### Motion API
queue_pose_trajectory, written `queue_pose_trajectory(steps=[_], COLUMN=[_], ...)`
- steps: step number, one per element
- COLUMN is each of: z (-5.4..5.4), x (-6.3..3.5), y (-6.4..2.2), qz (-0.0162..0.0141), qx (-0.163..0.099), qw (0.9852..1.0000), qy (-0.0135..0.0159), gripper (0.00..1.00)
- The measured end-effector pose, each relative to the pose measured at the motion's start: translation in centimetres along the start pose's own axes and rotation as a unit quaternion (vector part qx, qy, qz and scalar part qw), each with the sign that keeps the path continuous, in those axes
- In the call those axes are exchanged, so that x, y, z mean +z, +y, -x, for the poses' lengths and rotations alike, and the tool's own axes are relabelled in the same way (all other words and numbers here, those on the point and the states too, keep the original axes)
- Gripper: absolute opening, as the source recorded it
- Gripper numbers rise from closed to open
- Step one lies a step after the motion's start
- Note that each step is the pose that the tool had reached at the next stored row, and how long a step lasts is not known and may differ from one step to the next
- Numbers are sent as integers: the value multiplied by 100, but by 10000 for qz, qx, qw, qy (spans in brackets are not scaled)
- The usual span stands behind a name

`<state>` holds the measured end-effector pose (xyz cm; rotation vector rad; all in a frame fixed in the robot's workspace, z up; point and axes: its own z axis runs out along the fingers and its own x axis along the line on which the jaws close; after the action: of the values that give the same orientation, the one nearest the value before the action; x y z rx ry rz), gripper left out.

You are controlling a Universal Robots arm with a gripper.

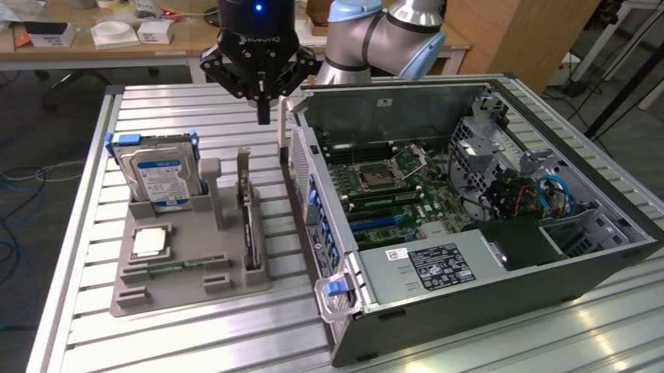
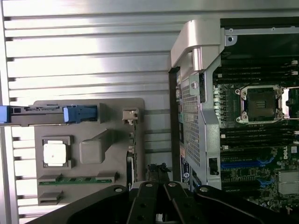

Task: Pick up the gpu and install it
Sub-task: 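Reach for the gpu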

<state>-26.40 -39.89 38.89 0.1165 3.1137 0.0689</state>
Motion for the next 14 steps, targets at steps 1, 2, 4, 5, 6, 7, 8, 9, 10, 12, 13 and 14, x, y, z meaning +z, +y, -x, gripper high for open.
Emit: queue_pose_trajectory(steps=[1, 2, 4, 5, 6, 7, 8, 9, 10, 12, 13, 14], z=[-1, -2, -2, -2, -3, -7, -15, -26, -44, -72, -84, -94], x=[0, 0, 0, 0, 0, 0, -1, -1, -1, 0, -1, -1], y=[0, 0, 0, 0, 0, 0, -1, -2, -3, -6, -6, -7], qz=[0, 0, 0, 0, 0, 0, -1, 0, 0, 0, 0, 0], qx=[0, 0, 0, 0, 0, 1, 1, 0, 0, 0, 0, 0], qw=[10000, 10000, 10000, 10000, 10000, 10000, 10000, 10000, 10000, 10000, 10000, 10000], qy=[0, 0, 0, 0, 0, 0, 0, 0, 0, 0, 0, 0], gripper=[11, 11, 11, 11, 11, 11, 11, 11, 11, 11, 11, 11])
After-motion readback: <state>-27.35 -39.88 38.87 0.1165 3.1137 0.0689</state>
